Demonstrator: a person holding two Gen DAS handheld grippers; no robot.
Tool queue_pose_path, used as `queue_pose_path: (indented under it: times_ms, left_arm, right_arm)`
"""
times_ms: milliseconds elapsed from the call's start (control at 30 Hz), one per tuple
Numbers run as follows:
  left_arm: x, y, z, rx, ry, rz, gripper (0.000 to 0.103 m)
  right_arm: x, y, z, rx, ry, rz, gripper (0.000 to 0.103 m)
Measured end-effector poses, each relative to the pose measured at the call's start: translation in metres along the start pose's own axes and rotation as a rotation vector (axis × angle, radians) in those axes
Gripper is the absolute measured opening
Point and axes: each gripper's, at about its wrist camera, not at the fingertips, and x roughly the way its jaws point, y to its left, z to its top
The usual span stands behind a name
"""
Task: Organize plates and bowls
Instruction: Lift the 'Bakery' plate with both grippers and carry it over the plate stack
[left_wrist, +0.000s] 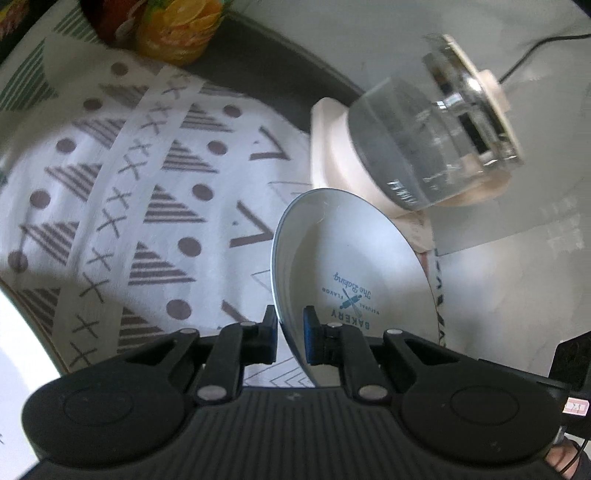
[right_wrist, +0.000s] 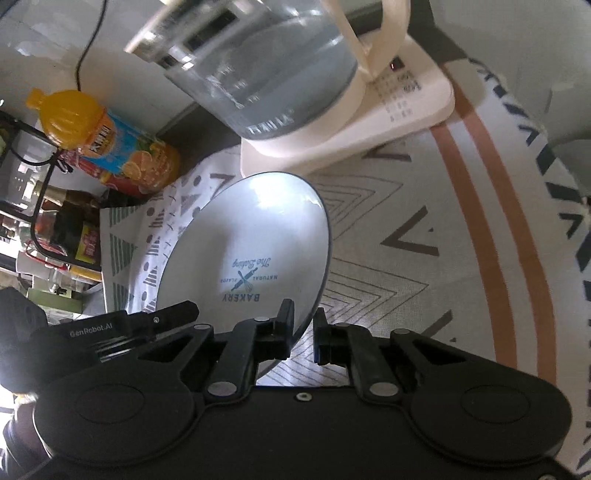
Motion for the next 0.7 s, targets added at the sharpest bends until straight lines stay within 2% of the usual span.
queue_pose_path:
  times_ms: [267,533,567,700]
  left_arm:
    - [-0.027,-0.001,0.004,0.062,-0.007,-0.048,0.012]
    - [-0.063,0.028,0.011,0.091,-0.015,-0.053,0.012]
    - [-0.068,0.033,0.013,0.087,0.048,-0.062,0.012]
    - [-0.091,0.055,0.014,0.089,0.046,-0.050,0.012]
  right_arm:
    - [-0.028,0.027,-0.012,-0.002,-0.080,-0.019,0.010]
    - [-0.029,0.065,-0.040,-0.001,-0.130,-0.026,0.010]
    - [-0.027,0.071,-0.044,0.000,-0.133,-0.025,0.010]
    - [-0.022,0.093,-0.061,0.005,-0.135,-0.022,0.010]
